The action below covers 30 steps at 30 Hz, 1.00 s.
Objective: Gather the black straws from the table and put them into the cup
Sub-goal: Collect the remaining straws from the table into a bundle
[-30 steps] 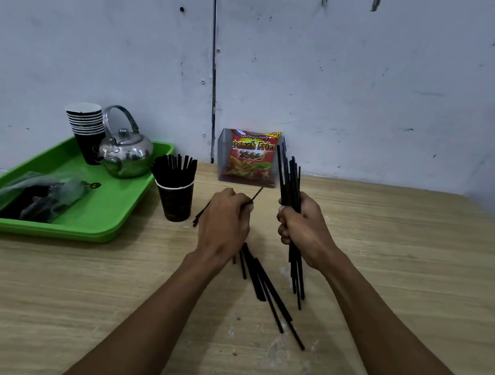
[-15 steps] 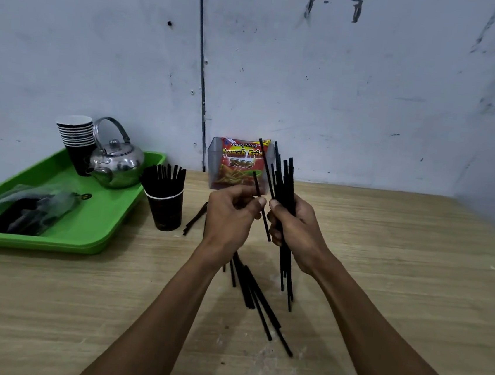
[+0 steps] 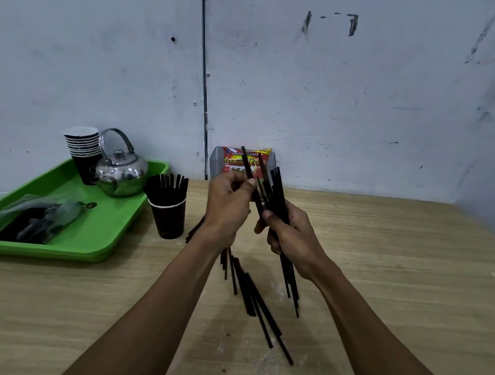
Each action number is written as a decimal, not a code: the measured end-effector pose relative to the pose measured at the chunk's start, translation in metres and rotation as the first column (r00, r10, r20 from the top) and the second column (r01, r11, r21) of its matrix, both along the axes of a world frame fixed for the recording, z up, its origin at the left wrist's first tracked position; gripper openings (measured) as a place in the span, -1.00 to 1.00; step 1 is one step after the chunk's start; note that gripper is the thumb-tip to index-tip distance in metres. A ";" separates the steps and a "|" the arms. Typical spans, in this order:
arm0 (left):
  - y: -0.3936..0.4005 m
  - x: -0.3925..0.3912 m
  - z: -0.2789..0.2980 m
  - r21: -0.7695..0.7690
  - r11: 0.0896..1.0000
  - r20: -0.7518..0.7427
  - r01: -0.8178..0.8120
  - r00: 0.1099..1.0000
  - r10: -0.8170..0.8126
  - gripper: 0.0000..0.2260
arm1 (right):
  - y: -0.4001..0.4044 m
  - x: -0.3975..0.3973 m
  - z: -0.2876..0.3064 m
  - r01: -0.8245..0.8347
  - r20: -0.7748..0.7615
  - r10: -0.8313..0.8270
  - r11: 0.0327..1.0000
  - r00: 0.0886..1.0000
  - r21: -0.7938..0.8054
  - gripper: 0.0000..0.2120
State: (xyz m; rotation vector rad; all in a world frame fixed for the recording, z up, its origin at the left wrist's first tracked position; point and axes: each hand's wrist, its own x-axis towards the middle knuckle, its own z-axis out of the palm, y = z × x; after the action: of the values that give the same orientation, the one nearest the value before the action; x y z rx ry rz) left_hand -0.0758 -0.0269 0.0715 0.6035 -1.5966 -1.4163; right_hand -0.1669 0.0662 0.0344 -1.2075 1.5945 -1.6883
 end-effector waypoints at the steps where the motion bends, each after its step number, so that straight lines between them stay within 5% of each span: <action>1: -0.003 0.001 0.001 0.029 0.999 -0.004 -0.026 1.000 0.026 -0.84 | -0.001 -0.001 -0.002 0.026 0.002 -0.026 1.000 1.000 -0.007 -0.83; 6: -0.011 0.013 -0.003 -0.001 0.991 0.021 -0.136 0.990 0.136 -0.88 | -0.001 -0.006 -0.007 0.171 0.102 -0.160 0.979 0.982 -0.115 -0.84; 11: 0.012 0.011 -0.029 -0.201 0.978 0.206 0.049 0.979 -0.007 -0.94 | -0.004 -0.002 0.004 0.168 0.188 -0.128 0.962 0.974 -0.215 -0.65; 19: 0.022 -0.002 -0.034 -0.194 0.981 0.044 0.014 0.999 -0.005 -0.90 | 0.003 -0.003 0.002 0.063 0.037 -0.057 0.977 0.998 -0.204 -0.97; 23: 0.023 0.001 -0.034 -0.239 0.971 0.017 0.029 1.000 -0.026 -0.85 | 0.001 -0.004 0.000 0.060 -0.008 -0.063 0.975 0.998 -0.216 -0.92; 27: 0.020 0.001 -0.031 -0.367 0.923 0.167 0.118 0.984 -0.060 -0.72 | -0.003 -0.006 -0.003 0.109 -0.065 -0.127 0.966 0.990 -0.234 -0.91; 30: 0.020 0.005 -0.024 -0.255 0.937 0.174 0.239 0.964 -0.199 -0.61 | -0.005 -0.005 -0.006 0.189 -0.145 -0.225 0.955 0.964 -0.228 -0.79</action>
State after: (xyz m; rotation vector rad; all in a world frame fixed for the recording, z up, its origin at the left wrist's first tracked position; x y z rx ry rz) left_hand -0.0711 -0.0064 0.0480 0.3792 -1.9875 -1.2991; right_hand -0.1721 0.0615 0.0286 -1.3588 1.7278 -1.9778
